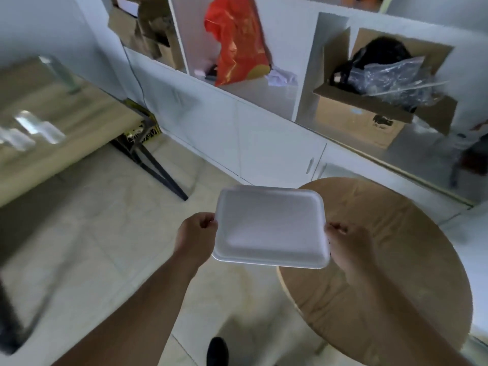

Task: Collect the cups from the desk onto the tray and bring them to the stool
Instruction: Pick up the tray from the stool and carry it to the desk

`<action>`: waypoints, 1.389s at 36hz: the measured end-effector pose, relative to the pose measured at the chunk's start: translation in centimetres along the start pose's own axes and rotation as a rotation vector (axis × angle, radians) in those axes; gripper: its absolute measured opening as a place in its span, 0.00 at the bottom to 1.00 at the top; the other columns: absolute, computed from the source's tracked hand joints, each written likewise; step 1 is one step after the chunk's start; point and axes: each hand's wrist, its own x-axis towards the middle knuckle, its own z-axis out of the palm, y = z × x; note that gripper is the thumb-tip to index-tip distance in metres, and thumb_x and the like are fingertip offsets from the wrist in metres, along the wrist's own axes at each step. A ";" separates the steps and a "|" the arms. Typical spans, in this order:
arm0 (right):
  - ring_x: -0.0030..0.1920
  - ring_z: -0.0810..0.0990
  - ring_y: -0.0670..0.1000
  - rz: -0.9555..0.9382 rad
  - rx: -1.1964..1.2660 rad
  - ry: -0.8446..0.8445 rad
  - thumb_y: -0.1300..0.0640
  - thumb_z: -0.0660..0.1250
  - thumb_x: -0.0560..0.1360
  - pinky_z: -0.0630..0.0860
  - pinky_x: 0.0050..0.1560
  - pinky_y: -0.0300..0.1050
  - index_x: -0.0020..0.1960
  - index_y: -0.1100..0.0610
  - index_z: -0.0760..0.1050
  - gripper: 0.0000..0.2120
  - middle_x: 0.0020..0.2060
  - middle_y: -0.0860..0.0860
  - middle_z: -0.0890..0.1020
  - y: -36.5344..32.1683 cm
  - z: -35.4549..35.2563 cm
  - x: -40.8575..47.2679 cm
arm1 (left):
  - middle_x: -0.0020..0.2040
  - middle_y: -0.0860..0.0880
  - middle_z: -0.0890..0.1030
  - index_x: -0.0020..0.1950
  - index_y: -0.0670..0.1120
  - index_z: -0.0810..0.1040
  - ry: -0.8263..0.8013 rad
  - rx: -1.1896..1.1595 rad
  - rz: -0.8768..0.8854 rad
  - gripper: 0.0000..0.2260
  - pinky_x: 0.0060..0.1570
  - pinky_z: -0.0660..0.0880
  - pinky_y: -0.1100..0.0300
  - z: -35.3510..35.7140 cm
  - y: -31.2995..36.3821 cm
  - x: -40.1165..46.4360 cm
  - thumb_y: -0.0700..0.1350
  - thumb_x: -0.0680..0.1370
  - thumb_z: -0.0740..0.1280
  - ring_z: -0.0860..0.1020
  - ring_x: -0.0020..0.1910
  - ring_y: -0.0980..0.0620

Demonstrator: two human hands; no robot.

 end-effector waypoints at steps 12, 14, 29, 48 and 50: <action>0.35 0.79 0.54 -0.200 -0.009 -0.199 0.59 0.67 0.77 0.75 0.39 0.46 0.40 0.55 0.86 0.11 0.34 0.55 0.86 -9.9 13.0 -6.2 | 0.43 0.51 0.88 0.47 0.53 0.88 0.228 -0.139 -0.114 0.12 0.41 0.80 0.54 -15.2 -8.0 0.3 0.42 0.79 0.65 0.85 0.46 0.44; 0.34 0.78 0.53 -0.221 -0.029 -0.238 0.59 0.66 0.77 0.73 0.38 0.45 0.41 0.57 0.86 0.11 0.34 0.54 0.85 -11.4 16.0 -7.8 | 0.42 0.48 0.88 0.47 0.51 0.88 0.247 -0.171 -0.129 0.12 0.39 0.77 0.56 -18.3 -9.9 0.6 0.42 0.78 0.64 0.84 0.42 0.46; 0.37 0.67 0.49 -0.367 -0.076 -0.369 0.58 0.65 0.73 0.63 0.40 0.46 0.48 0.72 0.77 0.15 0.39 0.70 0.76 -21.2 33.6 -17.4 | 0.47 0.44 0.89 0.44 0.54 0.87 0.359 -0.238 -0.169 0.13 0.39 0.75 0.58 -37.3 -18.3 3.4 0.41 0.80 0.64 0.82 0.41 0.46; 0.33 0.62 0.53 -0.444 -0.047 -0.475 0.61 0.66 0.75 0.60 0.34 0.44 0.29 0.60 0.74 0.16 0.24 0.48 0.67 -31.9 49.6 -14.9 | 0.41 0.50 0.87 0.49 0.52 0.88 0.476 -0.211 -0.247 0.12 0.34 0.72 0.61 -48.2 -21.1 15.9 0.43 0.80 0.65 0.79 0.36 0.51; 0.30 0.60 0.51 -0.444 -0.068 -0.493 0.62 0.65 0.75 0.58 0.32 0.41 0.22 0.52 0.70 0.22 0.20 0.45 0.64 -33.4 51.0 -14.4 | 0.42 0.47 0.87 0.48 0.51 0.88 0.482 -0.220 -0.251 0.12 0.35 0.71 0.60 -49.2 -21.0 17.6 0.42 0.80 0.65 0.79 0.38 0.49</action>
